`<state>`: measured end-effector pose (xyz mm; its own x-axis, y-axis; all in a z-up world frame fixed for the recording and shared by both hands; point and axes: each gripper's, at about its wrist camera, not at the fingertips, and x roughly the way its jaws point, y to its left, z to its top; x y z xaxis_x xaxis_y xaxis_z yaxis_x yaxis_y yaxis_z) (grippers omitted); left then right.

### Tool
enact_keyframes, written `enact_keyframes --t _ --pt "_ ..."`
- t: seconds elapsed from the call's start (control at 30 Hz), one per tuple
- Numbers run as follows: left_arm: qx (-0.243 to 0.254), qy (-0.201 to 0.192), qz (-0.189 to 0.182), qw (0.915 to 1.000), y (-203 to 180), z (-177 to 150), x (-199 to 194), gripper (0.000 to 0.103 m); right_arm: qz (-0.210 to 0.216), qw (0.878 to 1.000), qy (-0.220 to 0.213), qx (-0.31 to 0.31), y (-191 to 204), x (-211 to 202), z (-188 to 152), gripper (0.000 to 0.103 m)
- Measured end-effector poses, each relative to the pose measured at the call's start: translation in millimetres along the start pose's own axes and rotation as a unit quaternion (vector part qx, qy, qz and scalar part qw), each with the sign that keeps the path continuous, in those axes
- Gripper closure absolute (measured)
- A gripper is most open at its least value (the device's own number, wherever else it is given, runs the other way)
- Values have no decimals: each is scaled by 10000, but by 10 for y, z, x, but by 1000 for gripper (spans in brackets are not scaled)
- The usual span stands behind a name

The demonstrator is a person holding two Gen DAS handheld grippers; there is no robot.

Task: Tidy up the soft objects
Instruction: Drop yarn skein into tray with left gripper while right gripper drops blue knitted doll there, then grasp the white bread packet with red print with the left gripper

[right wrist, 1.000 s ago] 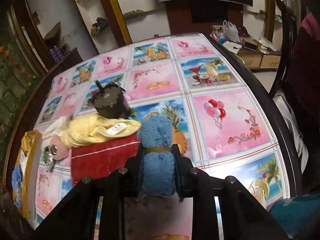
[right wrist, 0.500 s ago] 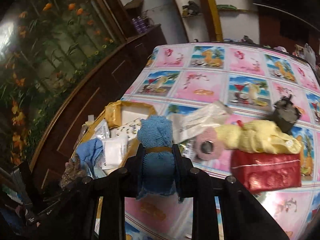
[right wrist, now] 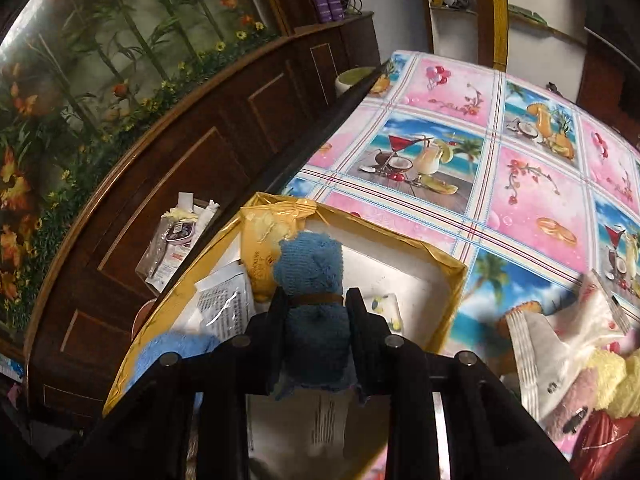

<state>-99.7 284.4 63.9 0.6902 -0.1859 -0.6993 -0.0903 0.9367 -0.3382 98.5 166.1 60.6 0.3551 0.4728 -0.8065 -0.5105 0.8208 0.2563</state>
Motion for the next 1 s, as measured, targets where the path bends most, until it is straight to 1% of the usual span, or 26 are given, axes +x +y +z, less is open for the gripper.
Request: enact_keyframes --t 0.03,0.07,0.13,0.2,0.27,0.33,0.43,0.5,0.6,0.7,0.73,0.83,0.9,0.97,1.0 --pt "1 -23 -7 10000 3 -3 -12 40 57 10000 -47 61 -33 -17 -7 72" --pt "-3 -42 -34 10000 7 -4 -20 40 128 9998 -116 123 -73 -66 -24 61" --pt "-8 -67 -31 10000 -12 -14 -28 40 205 9993 -246 209 -133 -179 -59 46" --pt "59 -122 -25 9999 -73 -30 -31 39 188 9984 -442 283 -181 -351 -123 46" --pt "155 -127 -13 9998 -152 -45 -22 34 90 9978 -572 310 -244 -567 -221 46" --pt "265 -140 11 9996 -240 -68 -26 34 76 9973 -651 321 -352 -773 -364 46" --pt "276 -244 -83 9993 -318 -76 -108 34 -76 9973 -681 247 -526 -1073 -570 46" --pt "289 -413 -133 9986 -394 -74 -238 34 -229 9967 -753 195 -637 -1304 -657 46" --pt "441 -739 -86 9963 -566 -55 -510 34 -483 9947 -900 140 -759 -1721 -705 46" --pt "758 -1008 -87 9920 -766 18 -850 34 -252 9958 -842 243 -864 -2218 -652 46" --pt "867 -1059 -84 9906 -817 40 -945 34 -308 9955 -875 199 -865 -2424 -601 46" --pt "1269 -1386 142 9821 -989 178 -1323 34 -796 9895 -1201 -86 -748 -3114 -441 45" --pt "1472 -1636 409 9746 -1086 321 -1573 32 -1228 9807 -1474 -370 -602 -3635 -296 45" --pt "1600 -1776 603 9691 -1153 442 -1720 32 -1863 9657 -1677 -682 -437 -4081 -123 45" --pt "1687 -1844 743 9654 -1208 525 -1794 32 -2300 9525 -1812 -840 -342 -4283 -35 45"
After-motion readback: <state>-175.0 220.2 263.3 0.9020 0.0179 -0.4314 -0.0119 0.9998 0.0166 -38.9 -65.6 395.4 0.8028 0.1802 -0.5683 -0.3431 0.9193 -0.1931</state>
